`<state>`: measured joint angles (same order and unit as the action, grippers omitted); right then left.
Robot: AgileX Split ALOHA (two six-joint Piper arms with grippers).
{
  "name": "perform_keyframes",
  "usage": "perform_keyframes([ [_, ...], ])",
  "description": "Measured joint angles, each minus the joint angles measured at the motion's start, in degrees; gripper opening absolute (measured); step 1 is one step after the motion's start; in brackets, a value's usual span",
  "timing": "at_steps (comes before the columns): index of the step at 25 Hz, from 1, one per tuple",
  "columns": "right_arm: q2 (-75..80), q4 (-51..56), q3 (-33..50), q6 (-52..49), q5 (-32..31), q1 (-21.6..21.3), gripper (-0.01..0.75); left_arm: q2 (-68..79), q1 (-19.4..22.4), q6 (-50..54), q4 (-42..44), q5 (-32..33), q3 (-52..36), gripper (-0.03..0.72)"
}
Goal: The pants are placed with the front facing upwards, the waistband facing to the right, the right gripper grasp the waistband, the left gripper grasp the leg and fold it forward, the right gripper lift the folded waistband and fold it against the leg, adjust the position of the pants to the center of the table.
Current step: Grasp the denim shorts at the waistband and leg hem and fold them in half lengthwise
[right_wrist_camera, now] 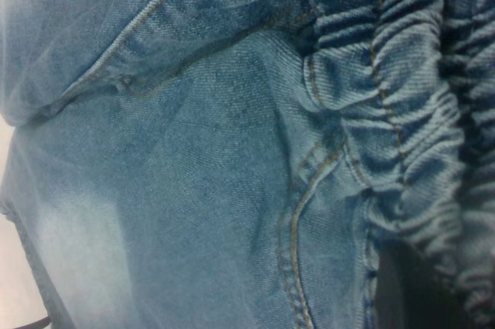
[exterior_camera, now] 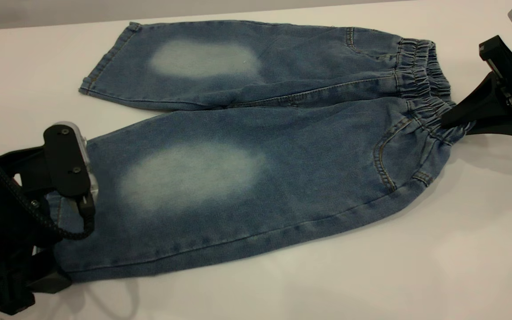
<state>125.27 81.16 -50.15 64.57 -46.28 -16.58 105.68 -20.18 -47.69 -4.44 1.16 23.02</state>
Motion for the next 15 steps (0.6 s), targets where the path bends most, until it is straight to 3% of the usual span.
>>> perform_keyframes([
  [15,0.0,0.2,0.0,0.1,-1.0,0.0,0.037,2.7,0.0,0.1,-0.2,-1.8,0.1,0.480],
])
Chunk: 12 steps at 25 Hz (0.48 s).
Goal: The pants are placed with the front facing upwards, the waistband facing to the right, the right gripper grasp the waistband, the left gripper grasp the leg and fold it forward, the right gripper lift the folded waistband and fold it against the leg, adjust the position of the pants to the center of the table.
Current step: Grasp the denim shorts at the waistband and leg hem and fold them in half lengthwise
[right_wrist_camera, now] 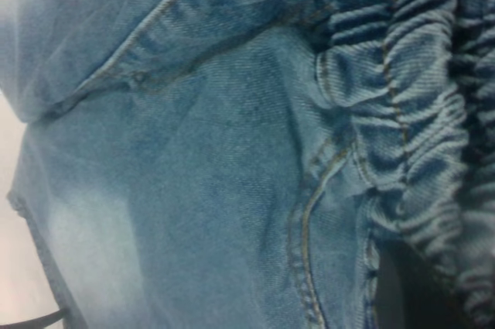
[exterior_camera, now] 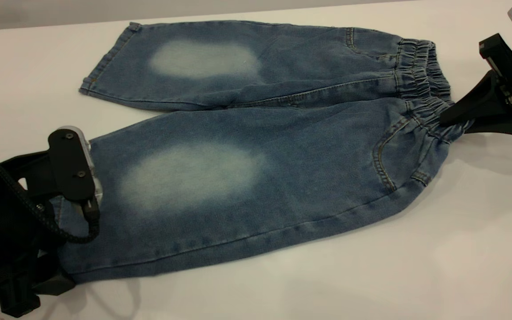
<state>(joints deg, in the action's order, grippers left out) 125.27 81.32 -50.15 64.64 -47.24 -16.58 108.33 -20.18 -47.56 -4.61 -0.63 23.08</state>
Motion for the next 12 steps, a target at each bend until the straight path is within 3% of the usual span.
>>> perform_keyframes([
  [6,0.0,0.0,0.0,0.0,-0.6,0.0,0.037,0.1,0.0,0.0,0.0,0.0,0.0,0.410],
  [12,0.0,-0.1,0.0,0.1,-0.9,0.0,0.037,0.1,0.0,0.0,0.1,-0.8,0.0,0.143],
])
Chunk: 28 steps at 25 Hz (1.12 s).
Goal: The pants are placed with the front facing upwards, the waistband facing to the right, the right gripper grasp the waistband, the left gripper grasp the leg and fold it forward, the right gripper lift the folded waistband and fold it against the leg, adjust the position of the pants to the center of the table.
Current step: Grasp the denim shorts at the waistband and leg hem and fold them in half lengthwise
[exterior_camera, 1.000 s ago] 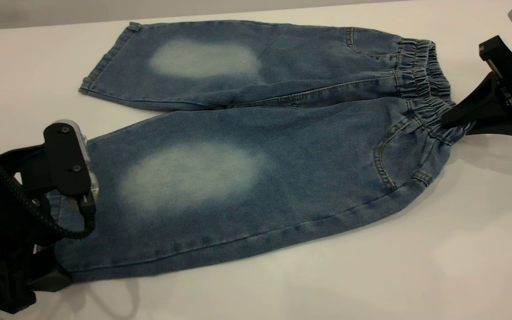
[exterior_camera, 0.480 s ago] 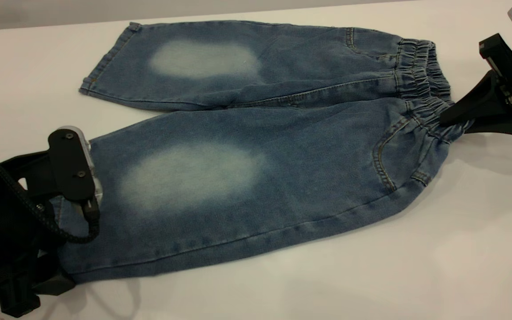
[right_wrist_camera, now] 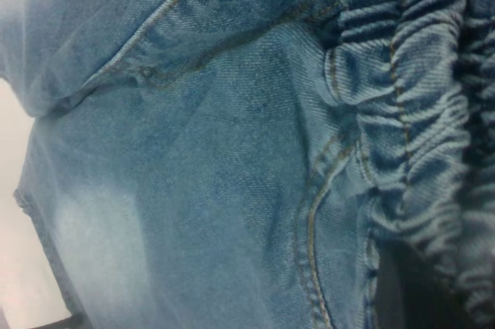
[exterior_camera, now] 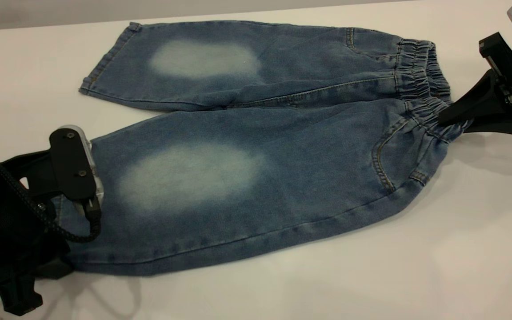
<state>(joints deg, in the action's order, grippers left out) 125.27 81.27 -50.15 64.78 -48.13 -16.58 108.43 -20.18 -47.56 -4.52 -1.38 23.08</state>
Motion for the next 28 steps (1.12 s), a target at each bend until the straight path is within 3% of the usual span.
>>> perform_keyframes([
  [3,0.0,0.0,0.0,0.0,-0.3,0.0,0.037,-1.1,0.1,0.0,0.0,0.8,0.0,0.059],
  [10,-0.2,-0.8,0.5,-0.1,-6.3,0.0,0.037,-9.7,0.1,0.0,0.0,3.9,-0.1,0.057],
  [28,-9.0,5.1,22.7,12.1,-4.0,0.0,0.037,-35.9,0.1,0.3,-0.1,15.7,-0.1,0.057],
])
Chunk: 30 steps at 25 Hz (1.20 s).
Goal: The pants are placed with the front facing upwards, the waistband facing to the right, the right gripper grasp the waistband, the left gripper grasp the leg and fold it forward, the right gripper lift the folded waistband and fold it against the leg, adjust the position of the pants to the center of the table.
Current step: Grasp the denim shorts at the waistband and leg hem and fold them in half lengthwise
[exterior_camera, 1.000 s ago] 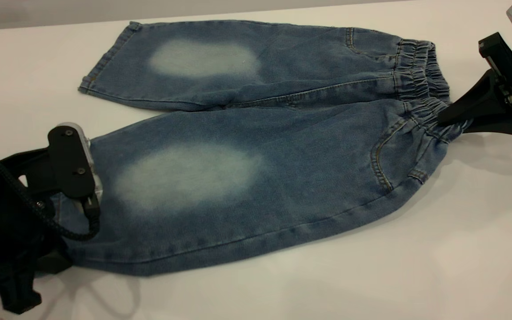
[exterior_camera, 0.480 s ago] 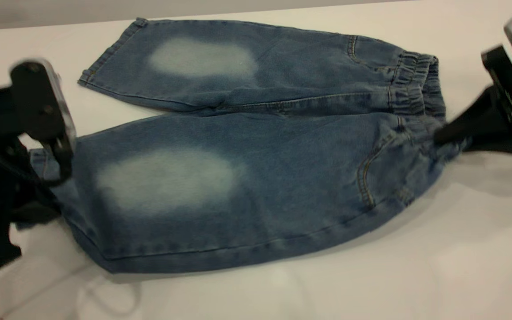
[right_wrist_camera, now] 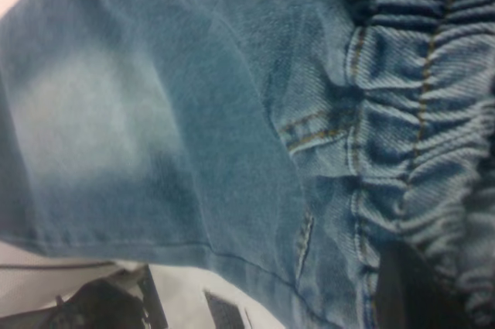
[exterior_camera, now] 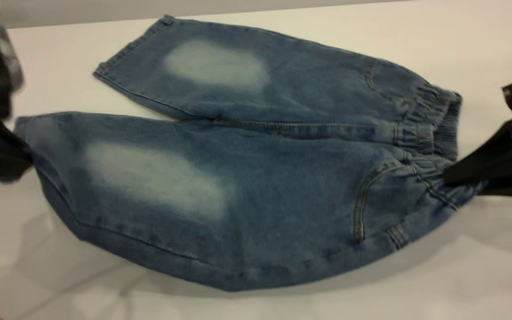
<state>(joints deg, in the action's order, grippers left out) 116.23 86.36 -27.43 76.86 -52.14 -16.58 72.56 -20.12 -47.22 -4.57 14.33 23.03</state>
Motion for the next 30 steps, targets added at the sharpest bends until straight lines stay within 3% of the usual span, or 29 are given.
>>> perform_keyframes([
  [8,-8.6,-1.6,7.8,0.3,0.2,0.0,0.037,-10.7,0.0,3.1,-1.2,11.3,0.0,0.057],
  [12,-12.7,-1.6,9.5,-1.5,-0.2,0.0,0.037,-17.0,0.0,3.2,0.0,11.1,0.0,0.057],
  [21,-16.4,6.2,9.3,-2.3,-3.2,0.0,0.037,-12.5,1.0,4.3,0.6,-10.4,0.1,0.057],
  [26,-16.3,12.4,9.3,-0.5,-5.6,0.0,0.037,-4.4,6.3,3.7,0.1,-21.7,3.8,0.057],
  [30,-16.3,13.4,9.0,1.5,-4.7,0.0,0.037,2.9,10.5,0.3,0.1,-25.6,8.6,0.057],
])
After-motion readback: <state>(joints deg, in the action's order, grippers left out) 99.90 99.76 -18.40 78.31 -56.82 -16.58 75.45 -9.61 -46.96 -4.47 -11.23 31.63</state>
